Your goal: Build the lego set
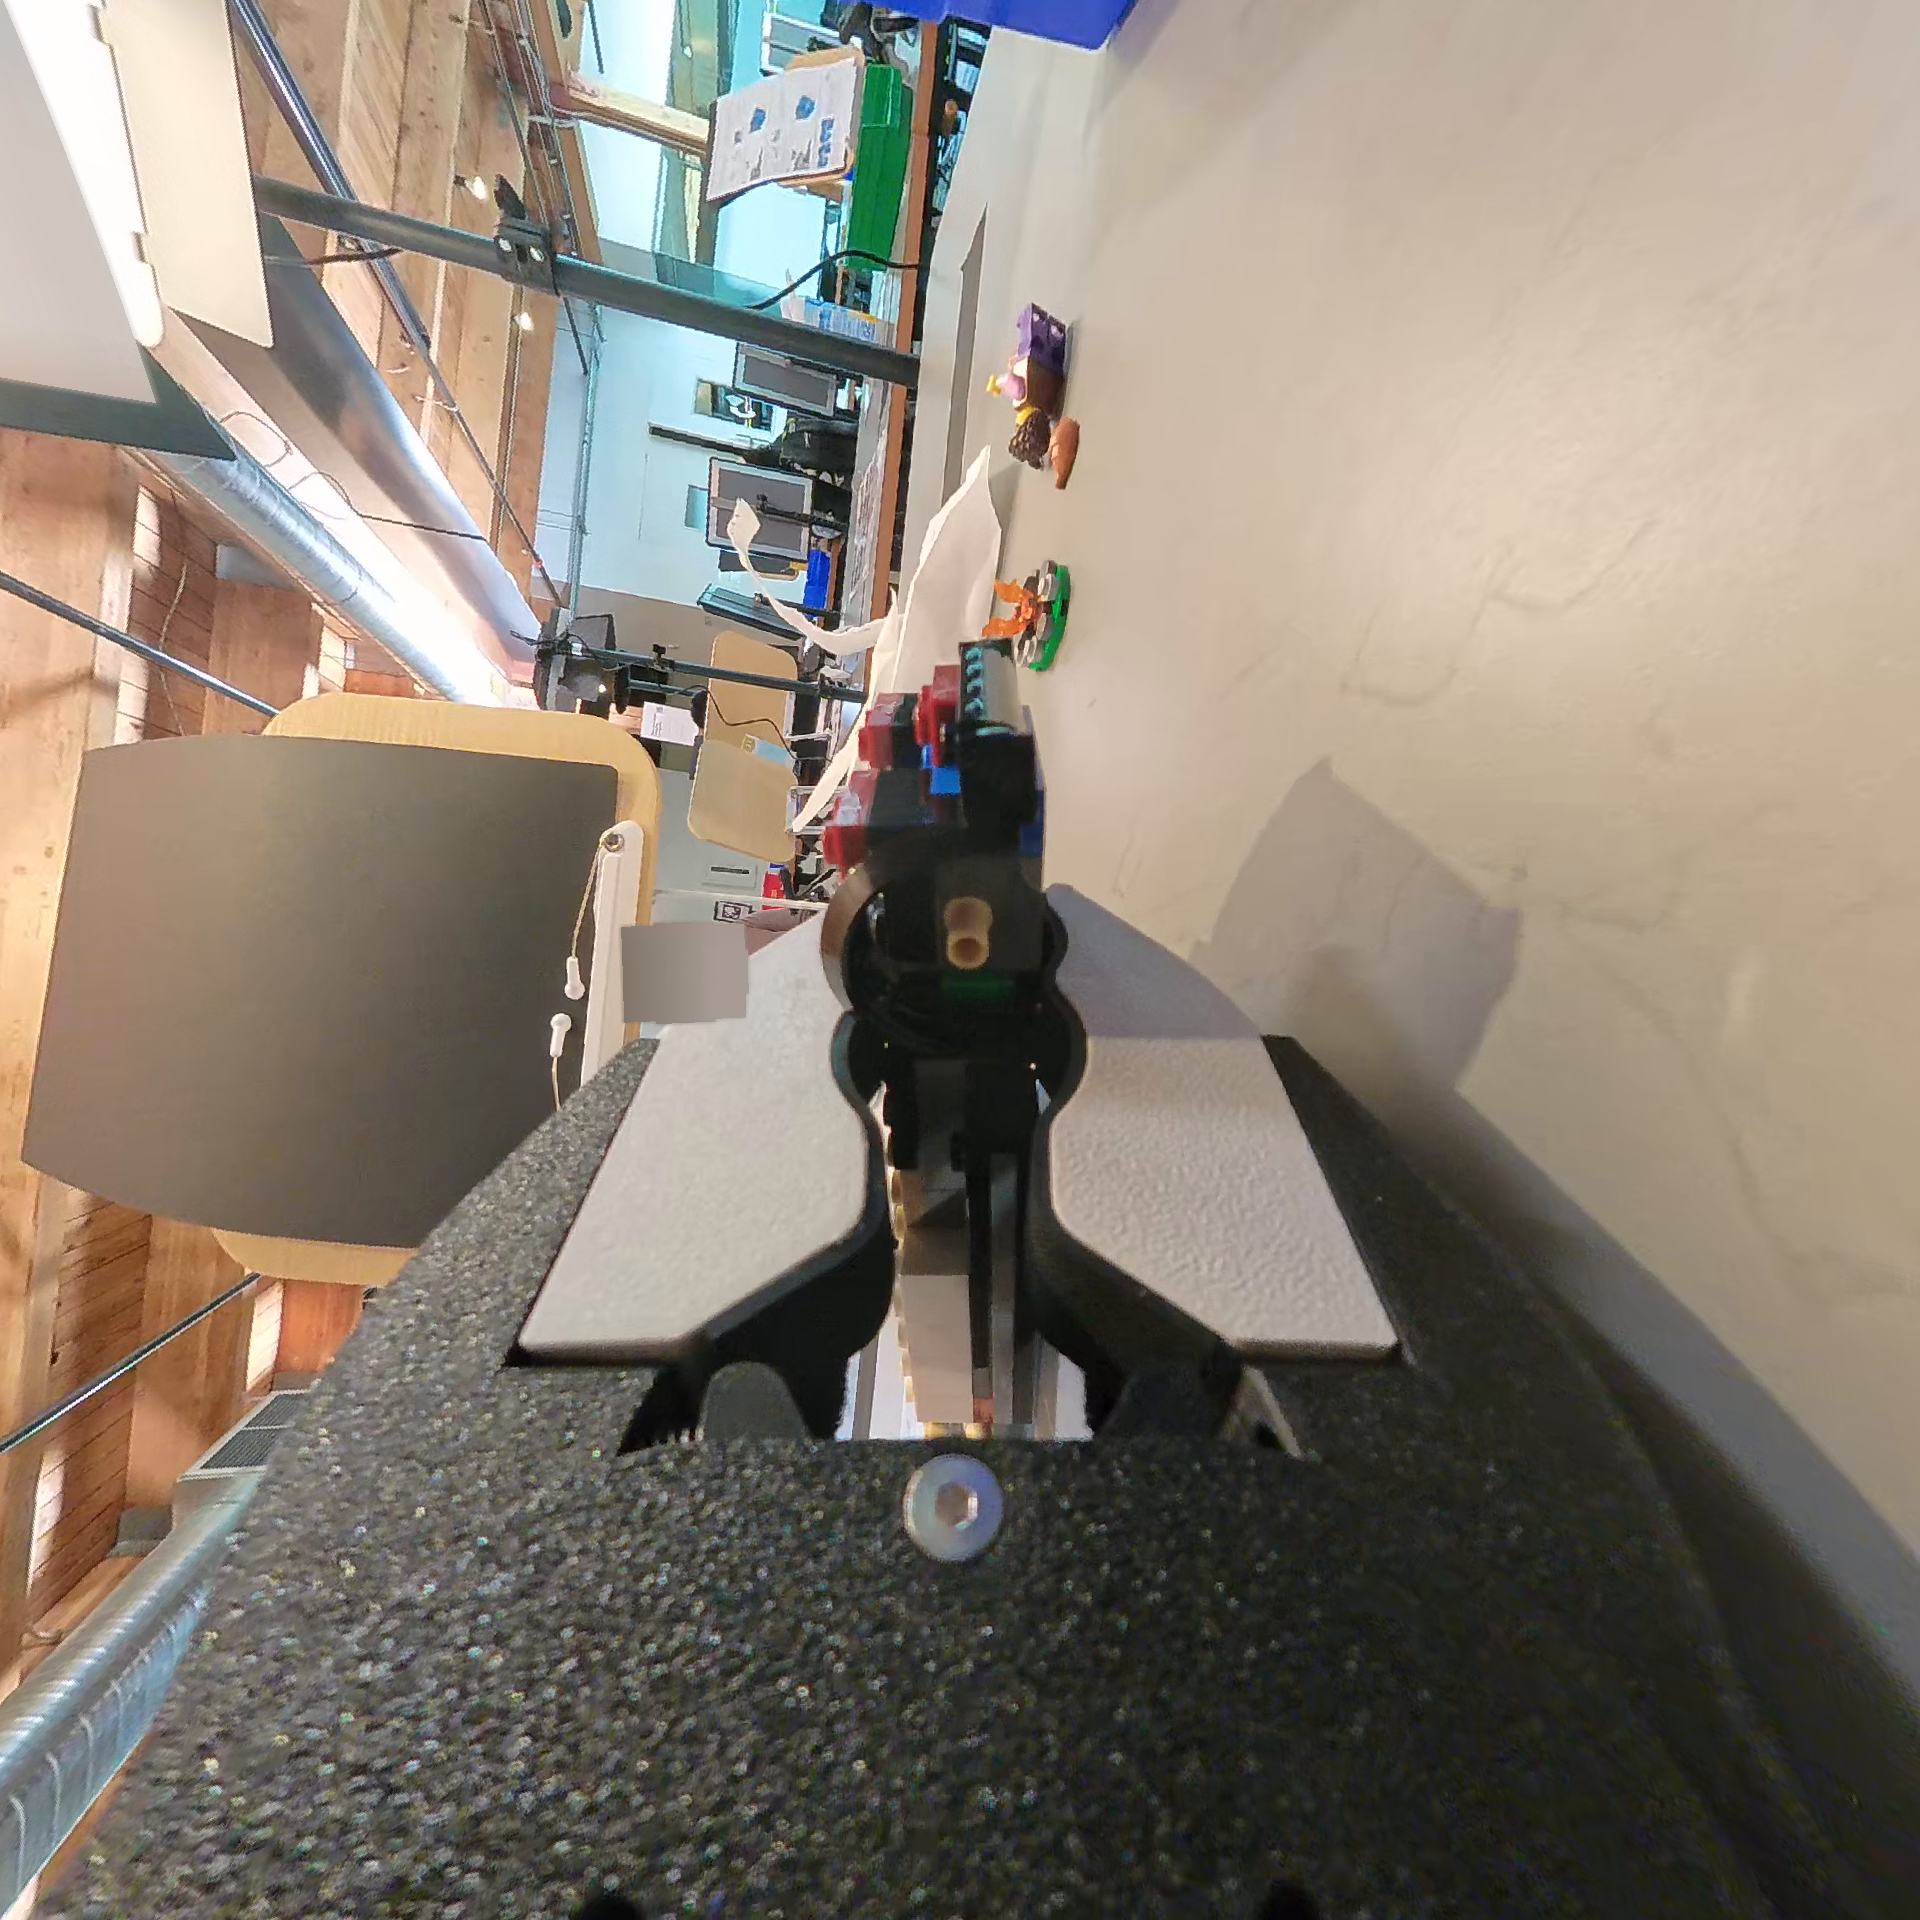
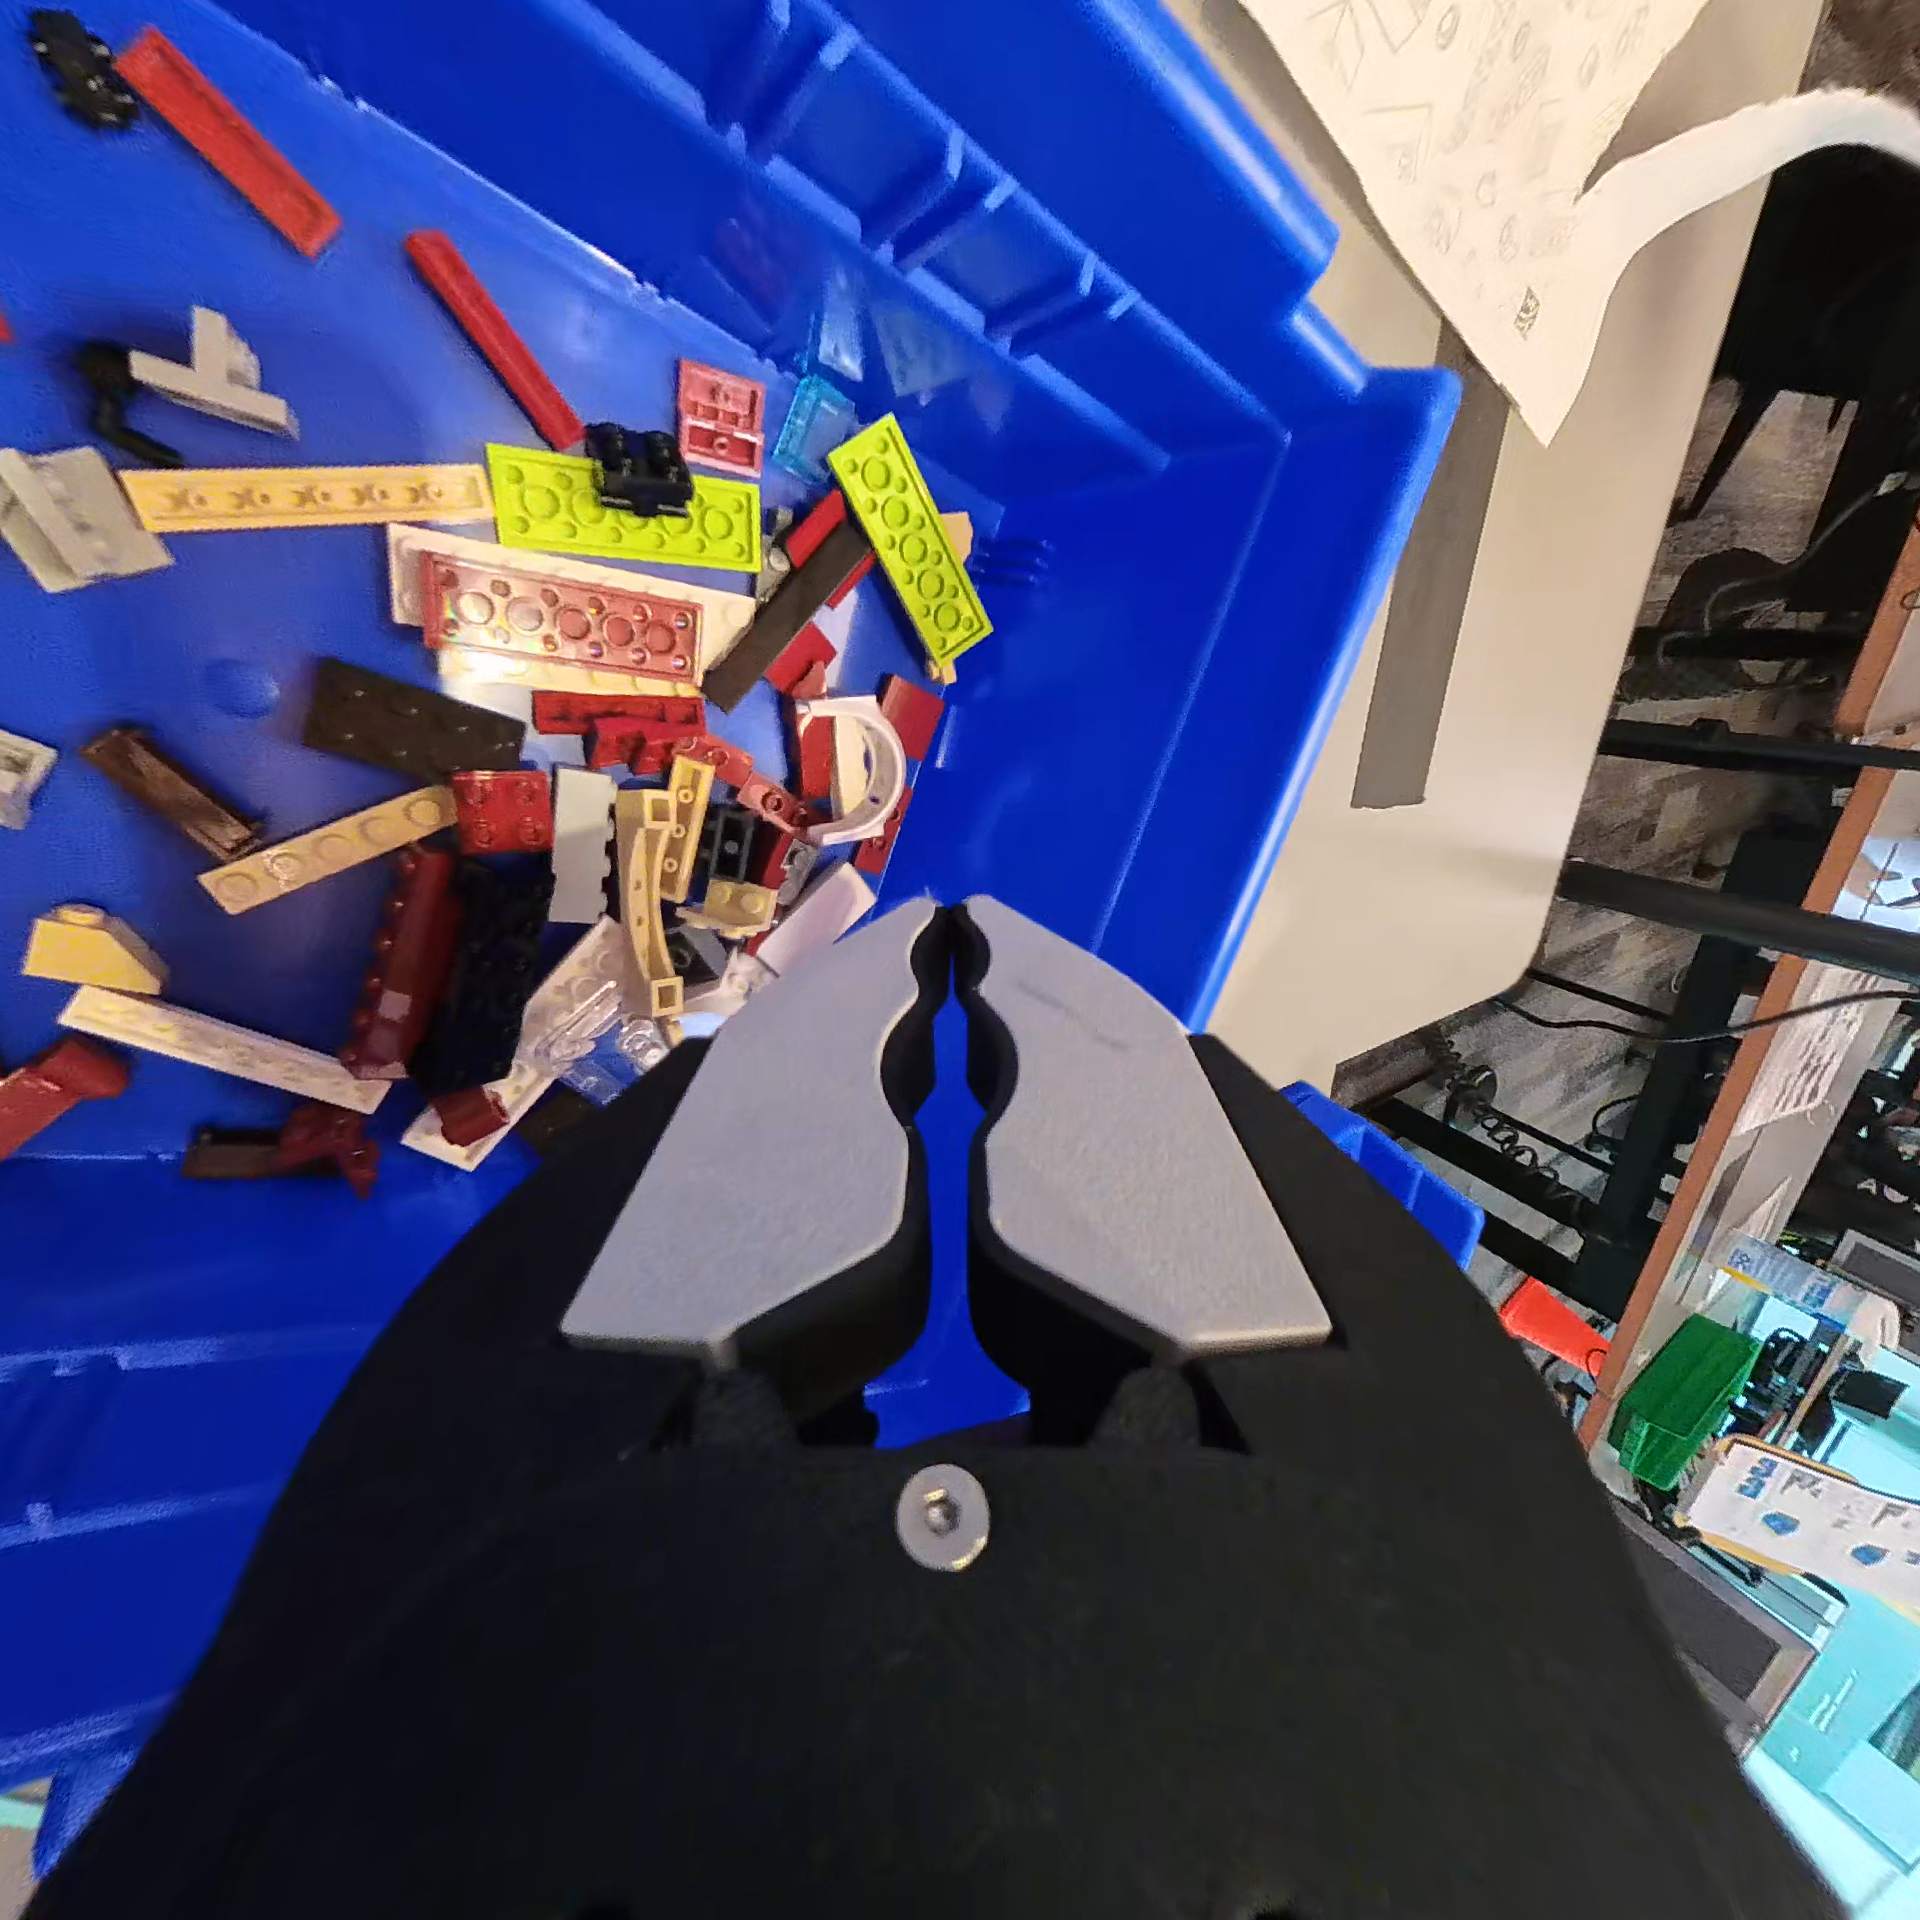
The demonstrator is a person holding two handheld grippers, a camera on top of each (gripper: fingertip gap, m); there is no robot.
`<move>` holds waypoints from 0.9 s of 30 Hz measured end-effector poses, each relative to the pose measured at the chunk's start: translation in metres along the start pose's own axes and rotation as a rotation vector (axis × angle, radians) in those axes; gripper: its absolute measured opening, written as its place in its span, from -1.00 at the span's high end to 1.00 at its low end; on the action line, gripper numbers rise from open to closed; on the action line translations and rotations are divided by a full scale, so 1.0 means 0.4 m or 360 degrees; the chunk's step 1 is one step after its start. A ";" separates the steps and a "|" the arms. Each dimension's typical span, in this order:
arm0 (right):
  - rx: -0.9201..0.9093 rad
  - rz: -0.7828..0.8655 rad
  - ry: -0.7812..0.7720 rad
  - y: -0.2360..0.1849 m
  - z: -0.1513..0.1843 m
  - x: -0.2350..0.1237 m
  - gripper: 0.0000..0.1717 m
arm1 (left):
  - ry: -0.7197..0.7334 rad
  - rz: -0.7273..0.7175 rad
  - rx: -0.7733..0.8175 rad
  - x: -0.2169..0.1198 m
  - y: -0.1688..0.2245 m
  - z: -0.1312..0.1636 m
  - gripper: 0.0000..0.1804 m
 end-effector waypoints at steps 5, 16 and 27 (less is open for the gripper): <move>0.0011 -0.0003 -0.0022 -0.008 0.000 0.017 1.00 | -0.0005 -0.0003 0.0004 0.001 0.002 0.001 0.72; 0.0152 0.0027 0.0002 -0.012 0.000 -0.001 0.98 | -0.0004 -0.0009 0.0006 0.001 0.002 0.002 0.72; 0.0476 0.0336 0.0230 -0.045 -0.008 -0.083 0.98 | -0.0002 -0.0012 0.0013 0.002 0.004 -0.001 0.72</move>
Point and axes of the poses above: each gripper's, where its closed fingertips meet, x out along the fingers, z out of its underside, y = z × x across the jaws, the point moved 2 cm from there along -x, back along the fingers, and after that the axes turned 8 degrees about -x, right-handed, at the moved point
